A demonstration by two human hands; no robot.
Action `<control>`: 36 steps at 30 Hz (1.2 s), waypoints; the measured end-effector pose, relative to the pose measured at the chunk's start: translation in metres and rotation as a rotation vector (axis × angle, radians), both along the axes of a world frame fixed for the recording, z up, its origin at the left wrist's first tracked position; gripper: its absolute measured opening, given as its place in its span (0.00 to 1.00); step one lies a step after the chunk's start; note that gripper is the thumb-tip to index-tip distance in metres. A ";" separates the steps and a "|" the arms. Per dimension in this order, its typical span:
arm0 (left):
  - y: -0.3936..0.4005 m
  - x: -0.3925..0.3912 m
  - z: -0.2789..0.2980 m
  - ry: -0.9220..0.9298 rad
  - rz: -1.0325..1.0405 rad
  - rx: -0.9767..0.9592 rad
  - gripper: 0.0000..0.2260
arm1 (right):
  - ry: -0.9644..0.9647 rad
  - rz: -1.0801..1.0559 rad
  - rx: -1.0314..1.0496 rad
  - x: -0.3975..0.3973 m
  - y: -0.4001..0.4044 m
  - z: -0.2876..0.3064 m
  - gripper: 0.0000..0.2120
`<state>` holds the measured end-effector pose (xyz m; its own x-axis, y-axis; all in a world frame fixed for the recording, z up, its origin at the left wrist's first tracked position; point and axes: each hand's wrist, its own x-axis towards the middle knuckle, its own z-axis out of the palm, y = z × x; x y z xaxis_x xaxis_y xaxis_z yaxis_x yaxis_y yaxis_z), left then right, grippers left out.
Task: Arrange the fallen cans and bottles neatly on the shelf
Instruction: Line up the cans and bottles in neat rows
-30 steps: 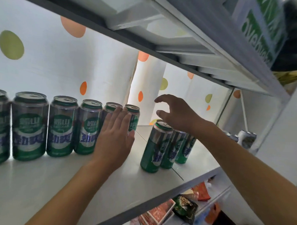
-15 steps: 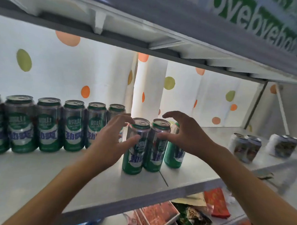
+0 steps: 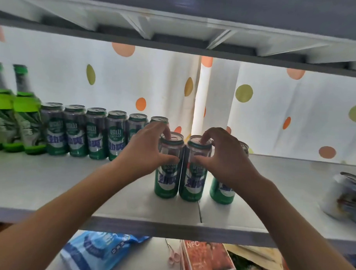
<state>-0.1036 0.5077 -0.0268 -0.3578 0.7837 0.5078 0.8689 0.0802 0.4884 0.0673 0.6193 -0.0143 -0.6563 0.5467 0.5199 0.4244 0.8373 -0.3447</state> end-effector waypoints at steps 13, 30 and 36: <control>0.017 -0.013 0.021 0.102 -0.054 -0.102 0.22 | -0.125 -0.075 -0.120 -0.007 -0.004 0.021 0.19; 0.047 -0.040 0.077 0.190 -0.070 0.131 0.24 | 0.079 -0.164 0.076 -0.005 -0.016 0.066 0.19; 0.078 -0.046 0.068 0.222 -0.034 0.099 0.25 | 0.057 -0.232 0.162 -0.010 -0.010 0.068 0.18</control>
<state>-0.1495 0.5853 0.0410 -0.2036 0.7360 0.6456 0.9571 0.0107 0.2895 0.0575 0.6089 0.0542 -0.4905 0.5858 0.6451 0.5953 0.7659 -0.2429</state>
